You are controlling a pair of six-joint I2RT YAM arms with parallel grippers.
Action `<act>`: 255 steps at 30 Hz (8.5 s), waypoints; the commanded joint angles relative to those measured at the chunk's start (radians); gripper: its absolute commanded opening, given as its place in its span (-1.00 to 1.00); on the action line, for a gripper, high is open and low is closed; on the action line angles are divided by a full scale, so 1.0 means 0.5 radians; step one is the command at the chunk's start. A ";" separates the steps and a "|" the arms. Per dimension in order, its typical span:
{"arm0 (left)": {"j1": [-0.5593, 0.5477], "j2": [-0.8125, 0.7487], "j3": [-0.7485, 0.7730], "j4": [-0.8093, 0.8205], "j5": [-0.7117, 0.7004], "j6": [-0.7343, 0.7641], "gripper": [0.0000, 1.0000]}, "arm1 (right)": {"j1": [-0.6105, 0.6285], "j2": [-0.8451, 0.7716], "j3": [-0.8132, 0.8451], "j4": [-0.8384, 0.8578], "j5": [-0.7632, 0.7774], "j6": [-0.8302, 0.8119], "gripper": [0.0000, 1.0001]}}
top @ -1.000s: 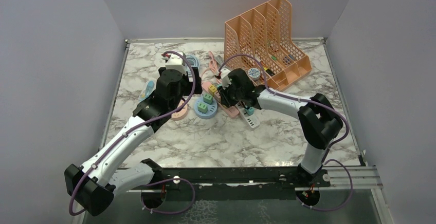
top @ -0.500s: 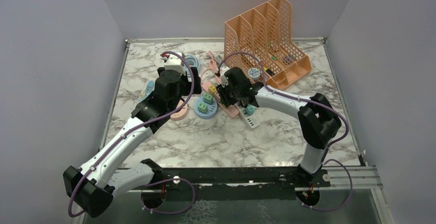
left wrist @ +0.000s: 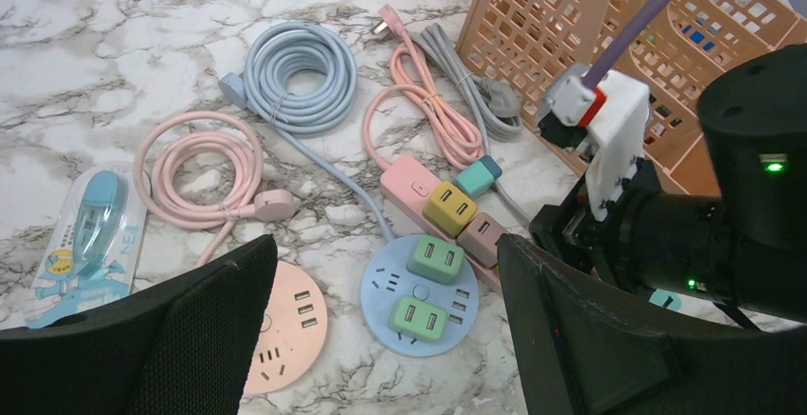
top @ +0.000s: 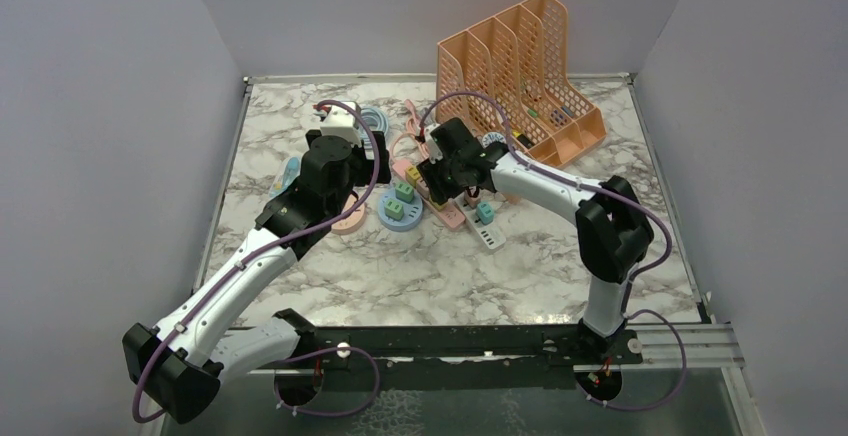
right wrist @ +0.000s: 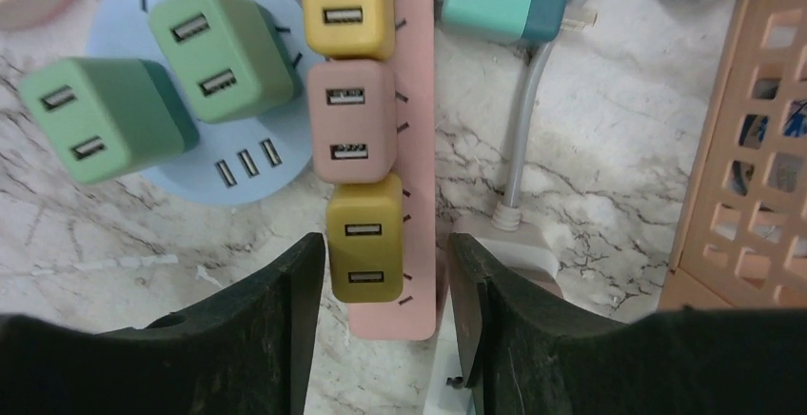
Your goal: Insert the plug
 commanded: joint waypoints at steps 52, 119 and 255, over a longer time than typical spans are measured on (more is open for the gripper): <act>0.038 -0.049 0.144 0.009 0.046 0.071 0.76 | 0.042 -0.330 0.252 -0.113 0.552 0.585 0.25; 0.139 0.364 0.120 0.240 0.039 -0.213 0.76 | -0.167 1.009 1.129 -0.422 0.420 1.469 -0.14; -0.074 -0.078 -0.128 0.359 1.241 -1.104 0.08 | -0.339 -1.542 -1.187 1.455 -1.236 1.476 -0.69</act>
